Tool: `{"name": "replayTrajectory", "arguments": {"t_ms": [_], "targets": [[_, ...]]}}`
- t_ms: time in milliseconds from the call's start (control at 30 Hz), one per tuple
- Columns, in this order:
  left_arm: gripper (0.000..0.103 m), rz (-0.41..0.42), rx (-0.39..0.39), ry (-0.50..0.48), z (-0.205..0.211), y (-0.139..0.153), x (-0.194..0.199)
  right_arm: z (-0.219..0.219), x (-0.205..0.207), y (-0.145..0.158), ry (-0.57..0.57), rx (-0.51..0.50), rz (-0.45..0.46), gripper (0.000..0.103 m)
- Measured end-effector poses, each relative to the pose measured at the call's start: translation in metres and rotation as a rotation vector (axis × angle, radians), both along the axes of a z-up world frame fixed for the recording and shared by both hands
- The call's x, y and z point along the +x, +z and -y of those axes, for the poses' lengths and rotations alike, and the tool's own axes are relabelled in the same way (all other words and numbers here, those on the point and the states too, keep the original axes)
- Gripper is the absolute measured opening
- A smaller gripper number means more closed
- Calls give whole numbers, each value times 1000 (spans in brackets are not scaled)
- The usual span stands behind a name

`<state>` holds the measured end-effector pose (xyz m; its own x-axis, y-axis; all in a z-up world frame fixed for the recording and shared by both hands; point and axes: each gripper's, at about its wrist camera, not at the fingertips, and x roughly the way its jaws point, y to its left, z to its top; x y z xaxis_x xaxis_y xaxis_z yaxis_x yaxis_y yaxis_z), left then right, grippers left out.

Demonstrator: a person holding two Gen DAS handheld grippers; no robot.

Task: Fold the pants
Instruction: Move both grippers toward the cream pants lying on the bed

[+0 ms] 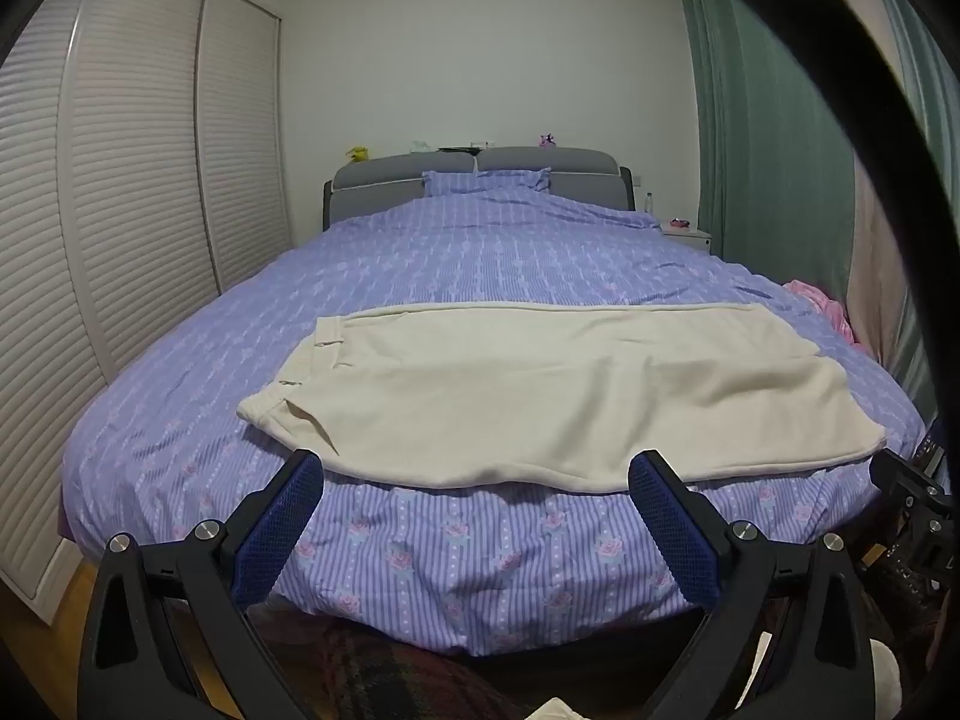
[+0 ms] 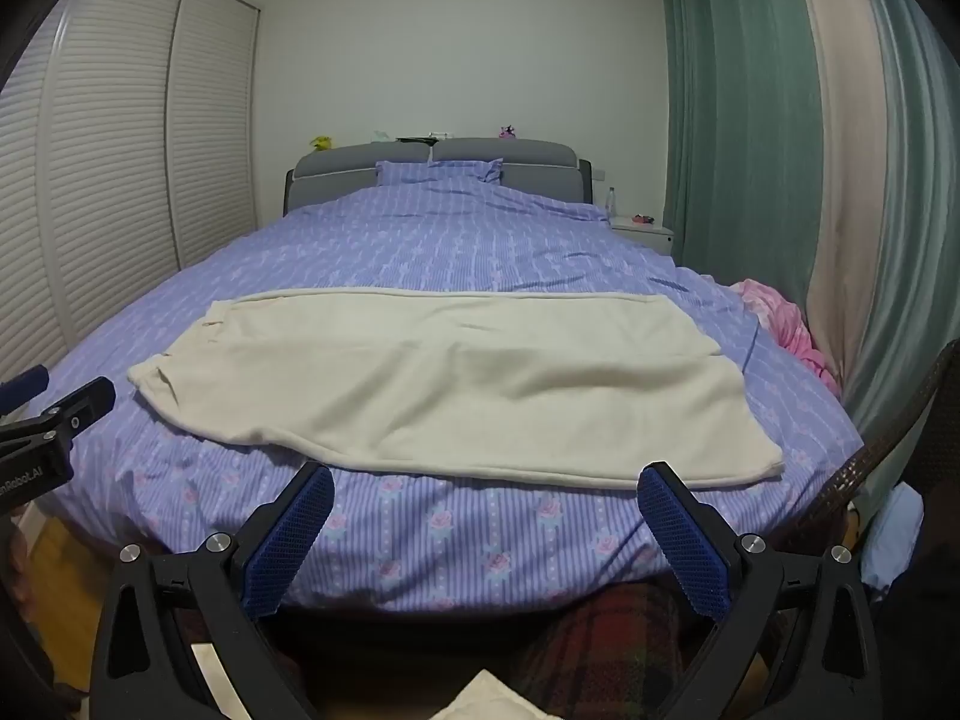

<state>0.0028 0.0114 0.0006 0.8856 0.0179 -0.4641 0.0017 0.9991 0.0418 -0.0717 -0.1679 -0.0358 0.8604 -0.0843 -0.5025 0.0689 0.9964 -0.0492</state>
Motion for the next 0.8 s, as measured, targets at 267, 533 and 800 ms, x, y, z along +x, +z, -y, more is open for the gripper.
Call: {"name": "replayTrajectory", "arguments": {"t_ms": [267,533,800], "targets": [[103,2,1,0,0,0,0,-3,-3,2,6,1,-1,103],[103,-3,0,-4,0,0,1,2,1,0,4,-1,3,103],[103,-7,1,-15,2,-2,1,3,3,-1,7,1,1,103]]}}
